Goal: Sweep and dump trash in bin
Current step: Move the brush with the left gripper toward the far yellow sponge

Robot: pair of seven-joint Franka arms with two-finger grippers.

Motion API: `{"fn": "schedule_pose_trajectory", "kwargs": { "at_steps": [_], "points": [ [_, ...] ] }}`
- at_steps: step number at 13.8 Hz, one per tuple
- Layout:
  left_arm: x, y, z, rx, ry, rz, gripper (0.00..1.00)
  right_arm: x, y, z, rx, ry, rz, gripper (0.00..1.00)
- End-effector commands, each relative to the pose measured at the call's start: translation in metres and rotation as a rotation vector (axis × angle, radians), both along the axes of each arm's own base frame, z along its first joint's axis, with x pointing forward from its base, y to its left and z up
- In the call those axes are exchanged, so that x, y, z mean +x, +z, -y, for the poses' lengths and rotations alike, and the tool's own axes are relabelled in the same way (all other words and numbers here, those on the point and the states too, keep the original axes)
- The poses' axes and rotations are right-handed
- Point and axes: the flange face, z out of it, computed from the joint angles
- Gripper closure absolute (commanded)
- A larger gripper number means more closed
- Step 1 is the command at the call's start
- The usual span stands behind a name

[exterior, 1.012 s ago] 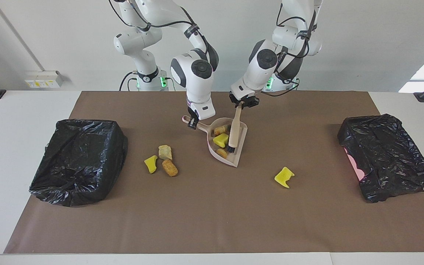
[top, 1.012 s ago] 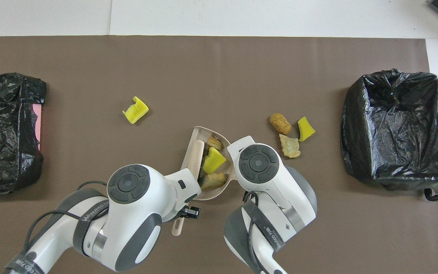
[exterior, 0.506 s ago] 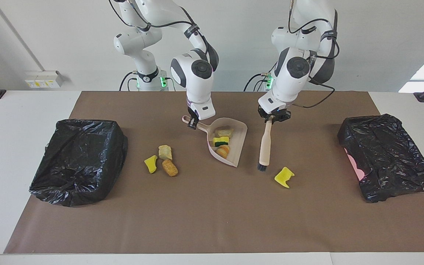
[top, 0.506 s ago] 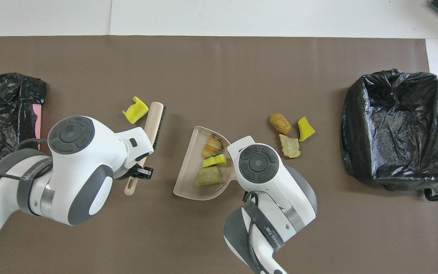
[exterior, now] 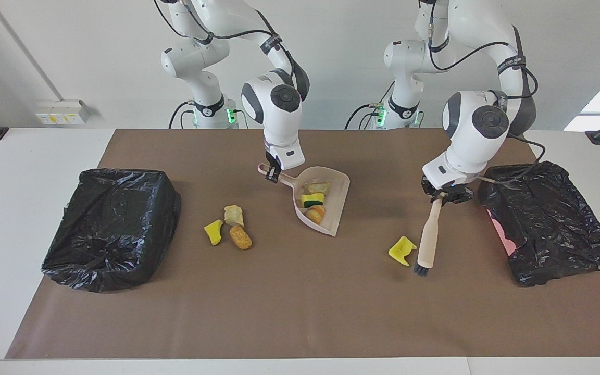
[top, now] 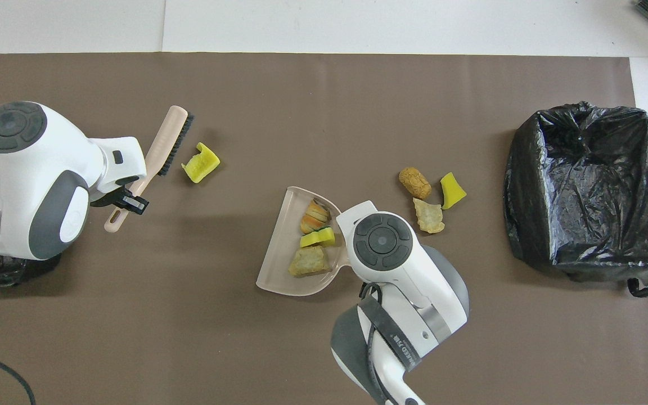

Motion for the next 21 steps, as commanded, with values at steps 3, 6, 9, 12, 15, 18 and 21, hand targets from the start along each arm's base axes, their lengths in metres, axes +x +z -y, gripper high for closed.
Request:
{"fn": "schedule_pose_trajectory", "kwargs": {
  "at_steps": [3,6,9,12,15,18,21],
  "points": [
    [0.011,-0.024,-0.022,0.02,-0.192,-0.041,1.0,-0.001,-0.003,0.004,-0.02,-0.021,-0.005,1.0],
    [-0.015,-0.039,-0.011,0.021,-0.222,-0.084,1.0,0.002,-0.002,0.009,-0.022,-0.023,-0.01,1.0],
    [-0.041,-0.046,0.019,0.007,-0.267,-0.118,1.0,0.005,-0.001,0.012,-0.017,-0.031,-0.008,1.0],
    [-0.083,-0.053,0.064,-0.031,-0.314,-0.156,1.0,0.01,0.001,0.013,-0.004,-0.044,-0.002,1.0],
    [-0.125,-0.052,0.122,-0.038,-0.266,-0.16,1.0,0.013,0.007,0.018,-0.002,-0.044,0.0,1.0],
    [-0.148,-0.049,0.165,-0.047,-0.167,-0.154,1.0,0.009,-0.001,0.003,0.022,-0.06,0.015,1.0],
    [-0.149,-0.048,0.167,-0.041,-0.094,-0.148,1.0,0.001,-0.006,-0.007,0.023,-0.092,-0.001,1.0]
  ]
}}
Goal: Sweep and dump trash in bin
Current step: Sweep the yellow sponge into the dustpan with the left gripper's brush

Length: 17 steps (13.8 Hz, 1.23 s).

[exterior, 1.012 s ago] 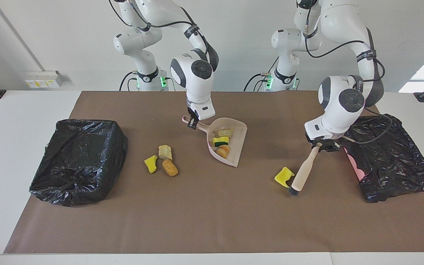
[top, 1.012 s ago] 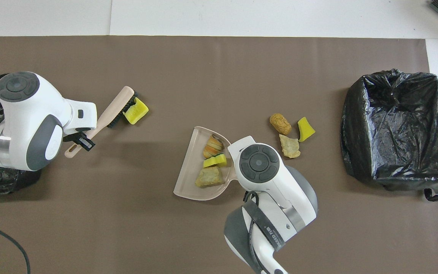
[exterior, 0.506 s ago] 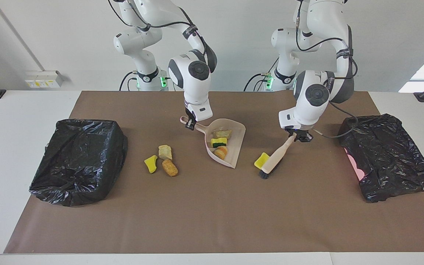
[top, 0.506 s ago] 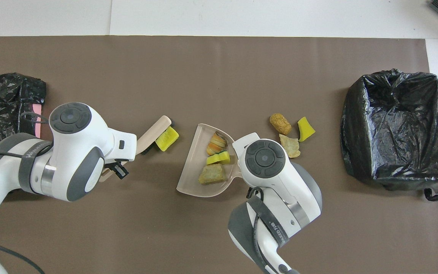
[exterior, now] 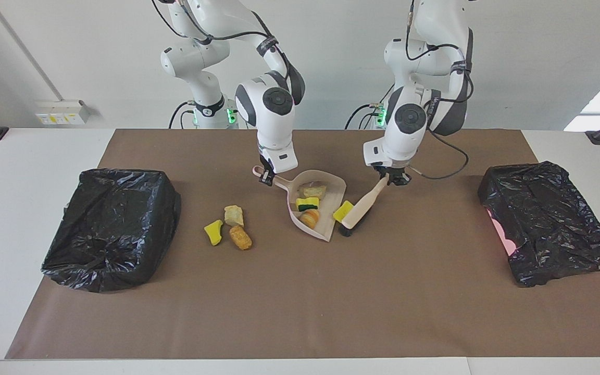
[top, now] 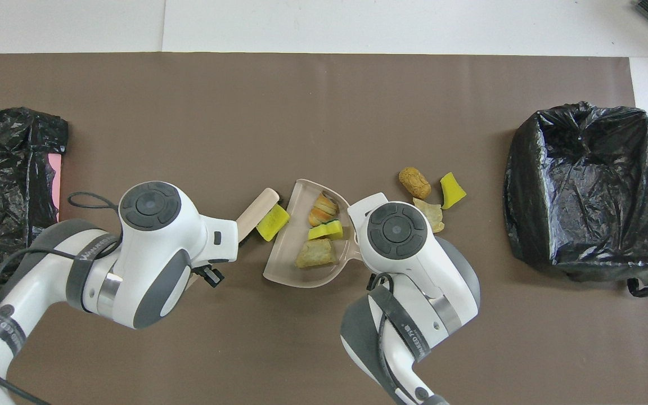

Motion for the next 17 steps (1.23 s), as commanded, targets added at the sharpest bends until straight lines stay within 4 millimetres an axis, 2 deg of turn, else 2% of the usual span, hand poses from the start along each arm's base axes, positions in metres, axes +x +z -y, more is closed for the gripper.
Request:
{"fn": "schedule_pose_trajectory", "kwargs": {
  "at_steps": [1,3,5,10,13,14,17],
  "points": [
    [-0.003,0.002,-0.013,-0.002,0.057,-0.004,1.0,-0.004,-0.003,-0.009,0.01,-0.015,-0.012,1.0],
    [0.002,0.002,-0.023,0.011,0.12,-0.007,1.0,-0.005,0.008,-0.001,0.005,-0.004,-0.03,1.0],
    [0.014,0.0,-0.038,0.032,0.285,0.014,1.0,-0.008,0.013,0.005,-0.009,0.01,-0.06,1.0],
    [0.017,0.0,-0.043,0.031,0.308,0.023,1.0,-0.003,0.013,0.007,-0.004,0.006,-0.053,1.0],
    [0.01,0.001,-0.031,0.031,0.291,0.023,1.0,0.004,0.014,0.007,0.019,-0.009,-0.016,1.0],
    [-0.002,0.002,-0.013,0.03,0.259,0.019,1.0,0.004,0.009,0.005,0.03,-0.019,-0.002,1.0],
    [-0.03,0.007,0.014,0.066,0.221,-0.024,1.0,0.003,-0.007,-0.009,0.063,-0.033,0.017,1.0]
  ]
}}
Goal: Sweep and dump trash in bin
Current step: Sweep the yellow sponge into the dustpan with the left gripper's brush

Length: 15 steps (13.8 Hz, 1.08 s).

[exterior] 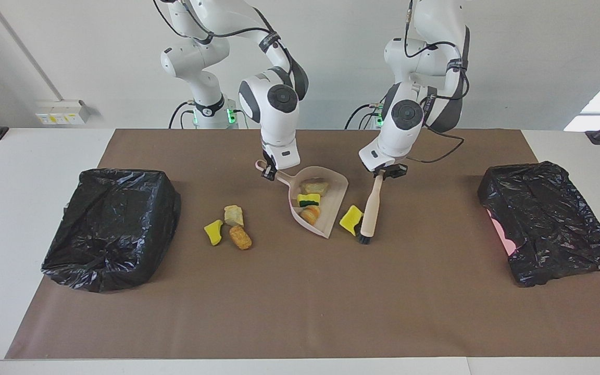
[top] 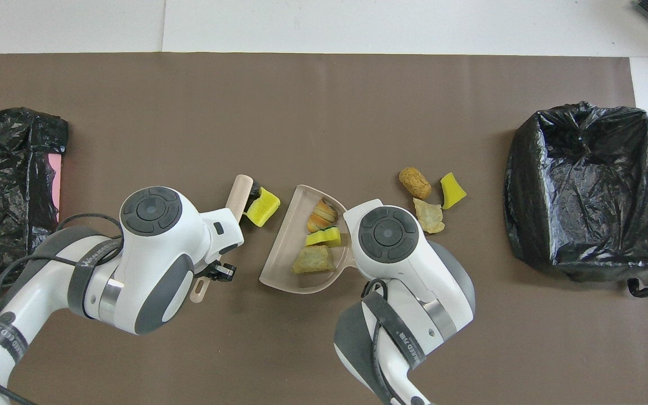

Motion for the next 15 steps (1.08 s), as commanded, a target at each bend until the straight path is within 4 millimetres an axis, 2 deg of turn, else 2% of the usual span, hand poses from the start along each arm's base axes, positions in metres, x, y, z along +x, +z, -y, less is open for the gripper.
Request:
{"fn": "schedule_pose_trajectory", "kwargs": {
  "at_steps": [1,3,6,11,15],
  "points": [
    [-0.038,0.011,0.021,0.015,-0.034,-0.058,1.0,0.0,-0.013,-0.011,0.035,0.006,0.018,1.0],
    [-0.052,0.015,0.023,0.043,-0.053,-0.11,1.0,0.001,-0.015,-0.011,0.034,0.01,0.015,1.0],
    [-0.063,0.017,0.012,0.105,-0.022,-0.188,1.0,0.009,-0.013,-0.007,0.035,0.025,0.013,1.0],
    [-0.067,0.017,0.0,0.152,0.028,-0.231,1.0,0.032,0.002,0.019,0.053,0.054,0.031,1.0],
    [-0.059,0.029,-0.013,0.152,0.056,-0.226,1.0,0.037,0.016,0.043,0.055,0.071,0.014,1.0]
  ]
}}
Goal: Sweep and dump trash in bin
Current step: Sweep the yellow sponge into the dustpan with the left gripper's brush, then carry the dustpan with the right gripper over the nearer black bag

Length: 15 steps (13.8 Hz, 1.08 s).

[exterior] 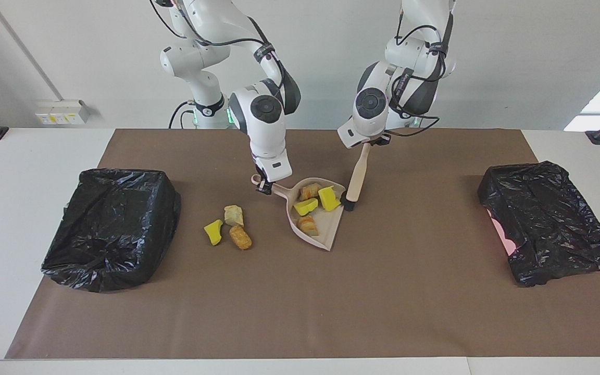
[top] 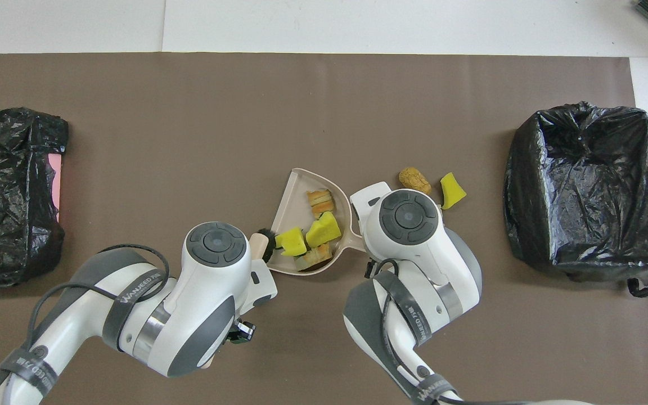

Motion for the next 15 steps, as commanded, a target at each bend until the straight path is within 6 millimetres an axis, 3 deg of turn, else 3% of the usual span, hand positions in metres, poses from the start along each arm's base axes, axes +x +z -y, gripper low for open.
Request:
{"fn": "schedule_pose_trajectory", "kwargs": {
  "at_steps": [1,5,10,15],
  "points": [
    [-0.002,0.01,-0.015,0.003,0.035,0.004,1.0,0.004,0.016,0.011,0.023,0.02,-0.005,1.0],
    [-0.001,0.008,-0.014,0.001,0.046,0.018,1.0,0.009,0.019,0.019,0.026,0.014,-0.001,1.0],
    [-0.011,0.002,-0.002,0.011,0.153,0.129,1.0,0.052,0.09,0.118,0.042,-0.054,-0.003,1.0],
    [-0.071,0.002,0.055,0.007,0.302,0.295,1.0,0.076,0.138,0.256,0.095,-0.088,-0.009,1.0]
  ]
}}
